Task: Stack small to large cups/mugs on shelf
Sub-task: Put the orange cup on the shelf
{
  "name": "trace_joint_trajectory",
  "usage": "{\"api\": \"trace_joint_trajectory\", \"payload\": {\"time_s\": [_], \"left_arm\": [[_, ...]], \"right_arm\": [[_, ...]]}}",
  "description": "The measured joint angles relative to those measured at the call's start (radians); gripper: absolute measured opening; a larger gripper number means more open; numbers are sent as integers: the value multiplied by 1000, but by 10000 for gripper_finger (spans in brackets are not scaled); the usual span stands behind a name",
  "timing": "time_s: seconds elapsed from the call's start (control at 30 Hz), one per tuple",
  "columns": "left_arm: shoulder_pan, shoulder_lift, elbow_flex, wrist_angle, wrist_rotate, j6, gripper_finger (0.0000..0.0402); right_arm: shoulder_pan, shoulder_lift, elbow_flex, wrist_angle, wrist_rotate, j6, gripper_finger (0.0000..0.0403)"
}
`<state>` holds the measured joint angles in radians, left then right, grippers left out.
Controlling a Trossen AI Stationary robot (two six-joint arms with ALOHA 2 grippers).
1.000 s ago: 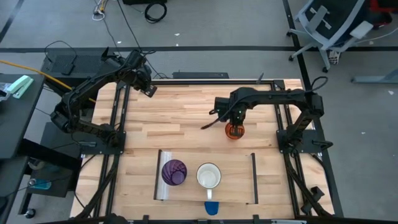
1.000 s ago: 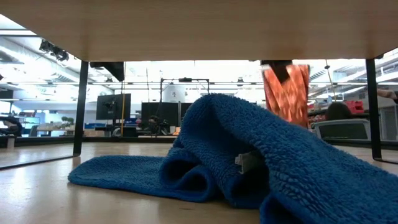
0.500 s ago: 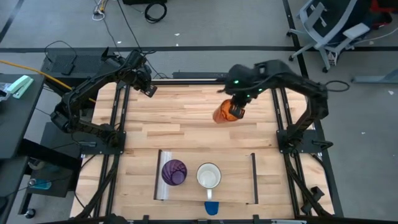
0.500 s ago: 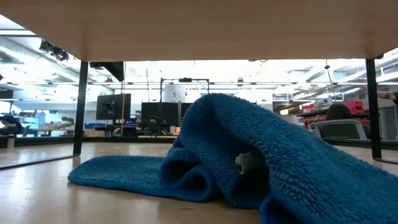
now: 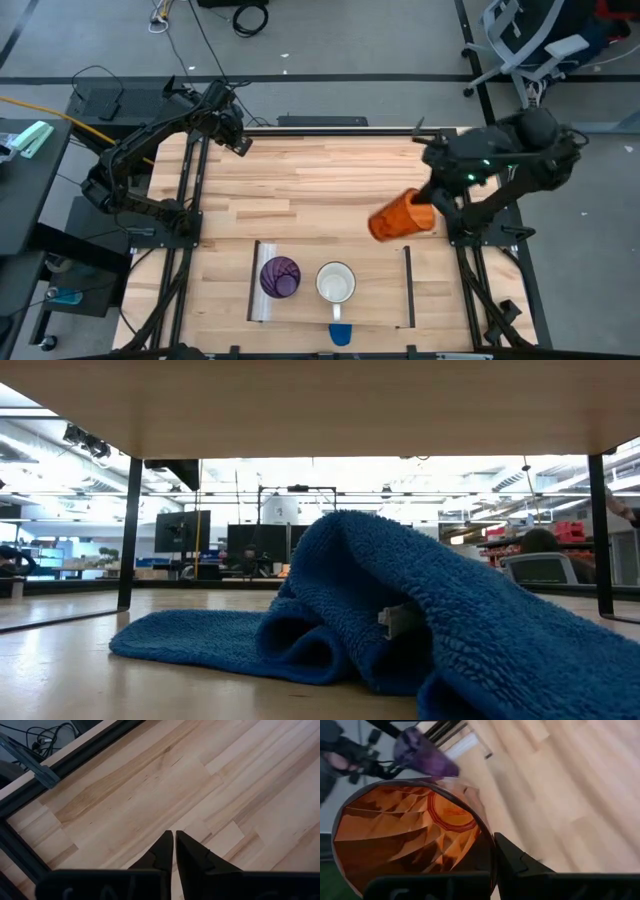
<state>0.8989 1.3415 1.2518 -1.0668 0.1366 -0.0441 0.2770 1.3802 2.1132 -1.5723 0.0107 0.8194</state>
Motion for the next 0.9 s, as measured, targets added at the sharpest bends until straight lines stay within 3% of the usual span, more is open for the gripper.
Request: {"api": "trace_joint_trajectory", "payload": {"time_s": [0.33,0.57,0.9], "left_arm": [[0,0,0,0,0,4,34],[0,0,0,1,0,5,24],[0,0,0,-15,0,4,32]], "right_arm": [[273,13,-123,0,50,323,6],[304,87,-278,0,70,302,6],[304,212,-277,2,59,217,6]]}}
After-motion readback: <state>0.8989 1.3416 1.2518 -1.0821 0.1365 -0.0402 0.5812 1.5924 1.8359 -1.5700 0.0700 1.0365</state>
